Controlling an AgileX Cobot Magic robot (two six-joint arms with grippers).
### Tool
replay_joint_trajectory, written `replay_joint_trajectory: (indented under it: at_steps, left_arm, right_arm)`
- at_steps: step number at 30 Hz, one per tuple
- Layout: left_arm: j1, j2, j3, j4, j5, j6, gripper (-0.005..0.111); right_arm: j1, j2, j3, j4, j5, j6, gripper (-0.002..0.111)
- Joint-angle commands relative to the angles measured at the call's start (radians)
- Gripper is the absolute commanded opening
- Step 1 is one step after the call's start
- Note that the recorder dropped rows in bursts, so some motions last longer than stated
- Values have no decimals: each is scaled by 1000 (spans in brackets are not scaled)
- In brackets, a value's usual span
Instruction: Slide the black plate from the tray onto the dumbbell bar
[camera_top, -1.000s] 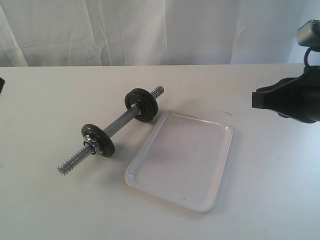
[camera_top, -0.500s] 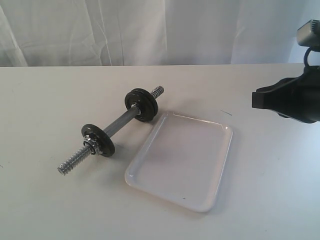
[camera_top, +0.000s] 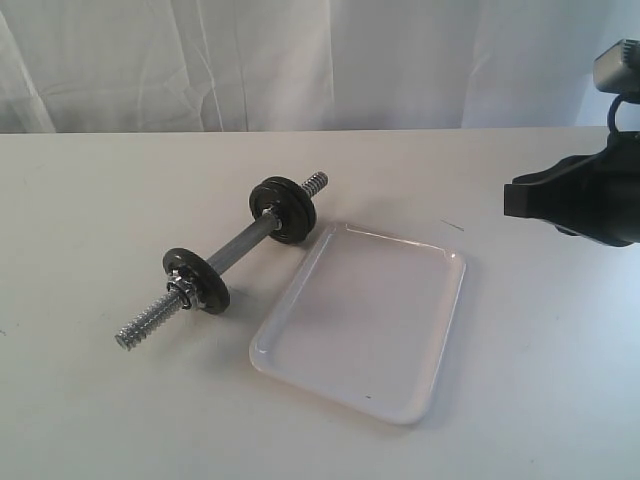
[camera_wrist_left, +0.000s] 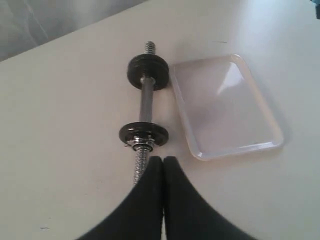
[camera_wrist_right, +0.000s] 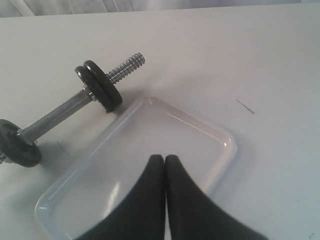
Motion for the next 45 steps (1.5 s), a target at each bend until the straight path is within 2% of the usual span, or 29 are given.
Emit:
replay_joint_trajectory:
  at_steps: [1, 3, 7, 10, 17, 19, 22, 25, 31, 35, 40, 45]
  left_arm:
    - [134, -80, 4, -15, 10, -9, 0]
    - [197, -119, 4, -15, 10, -9, 0]
    - [270, -207, 4, -13, 10, -9, 0]
    - [290, -301, 4, -13, 10, -9, 0]
    - [290, -594, 4, -10, 8, -9, 0]
    - [290, -646, 9, -21, -36, -9, 0]
    - [290, -685, 80, -54, -285, -15, 0]
    - [290, -685, 151, -110, -390, -25, 0]
    - [290, -685, 285, -194, -411, -28, 0]
    - [290, -685, 364, -311, -449, -28, 0]
    - [290, -685, 520, -483, -630, -28, 0]
    - [290, -685, 680, -489, -752, -26, 0]
  right_arm:
    - [-1, -7, 8, -2, -6, -11, 0]
    - [-1, -7, 8, -2, -6, -11, 0]
    - [-1, -7, 8, -2, -6, -11, 0]
    - [-1, -7, 8, -2, -6, -11, 0]
    - [-1, -7, 8, -2, -6, -11, 0]
    - [-1, -7, 8, -2, -6, -11, 0]
    - [-1, -7, 8, -2, -6, -11, 0]
    - [-1, -7, 8, -2, -6, -11, 0]
    - [-1, -7, 8, -2, -6, -11, 0]
    - [-1, -7, 8, -2, -8, -11, 0]
    - [-1, -7, 8, -2, -8, -11, 0]
    - [-1, -7, 8, -2, -8, -11, 0]
